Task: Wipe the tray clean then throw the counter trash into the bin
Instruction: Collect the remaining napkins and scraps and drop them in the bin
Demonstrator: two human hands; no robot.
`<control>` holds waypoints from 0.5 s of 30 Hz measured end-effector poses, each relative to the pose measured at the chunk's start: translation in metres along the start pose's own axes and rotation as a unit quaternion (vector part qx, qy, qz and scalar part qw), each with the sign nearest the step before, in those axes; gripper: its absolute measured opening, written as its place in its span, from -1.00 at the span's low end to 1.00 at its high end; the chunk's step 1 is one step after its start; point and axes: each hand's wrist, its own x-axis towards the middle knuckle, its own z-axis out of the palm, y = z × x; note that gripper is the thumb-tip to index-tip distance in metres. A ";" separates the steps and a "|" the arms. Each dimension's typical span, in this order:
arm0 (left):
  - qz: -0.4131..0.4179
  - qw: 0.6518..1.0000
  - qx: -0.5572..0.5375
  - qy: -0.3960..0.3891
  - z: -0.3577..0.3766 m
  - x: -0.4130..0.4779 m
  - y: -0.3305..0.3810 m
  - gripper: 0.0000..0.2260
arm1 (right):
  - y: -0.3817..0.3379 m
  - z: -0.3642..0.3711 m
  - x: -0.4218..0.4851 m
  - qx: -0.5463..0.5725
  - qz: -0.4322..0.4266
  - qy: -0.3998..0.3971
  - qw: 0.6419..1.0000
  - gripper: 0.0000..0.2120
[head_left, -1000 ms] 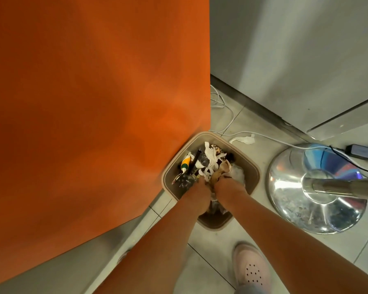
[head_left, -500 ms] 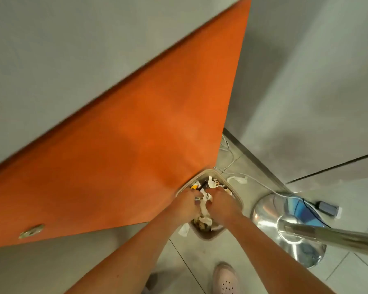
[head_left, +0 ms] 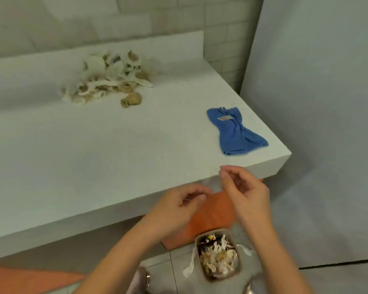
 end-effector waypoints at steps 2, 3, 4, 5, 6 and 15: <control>0.015 0.999 -0.021 0.041 -0.040 -0.015 0.026 -0.84 | -0.042 0.017 0.014 0.006 -0.019 -0.041 0.999 -0.89; 0.017 0.997 -0.033 0.065 -0.060 -0.020 0.036 -0.84 | -0.060 0.028 0.022 0.002 -0.029 -0.058 0.998 -0.89; 0.012 0.995 -0.041 0.093 -0.080 -0.025 0.041 -0.85 | -0.075 0.041 0.030 -0.004 -0.038 -0.073 0.997 -0.89; 0.006 0.992 -0.047 0.119 -0.100 -0.028 0.043 -0.85 | -0.089 0.055 0.039 -0.010 -0.047 -0.085 0.995 -0.88; 0.000 0.989 -0.050 0.143 -0.120 -0.030 0.043 -0.86 | -0.101 0.071 0.048 -0.017 -0.055 -0.095 0.994 -0.87; -0.072 0.967 -0.074 0.233 -0.276 -0.013 -0.016 -0.87 | -0.117 0.230 0.143 -0.207 -0.101 -0.197 0.953 -0.75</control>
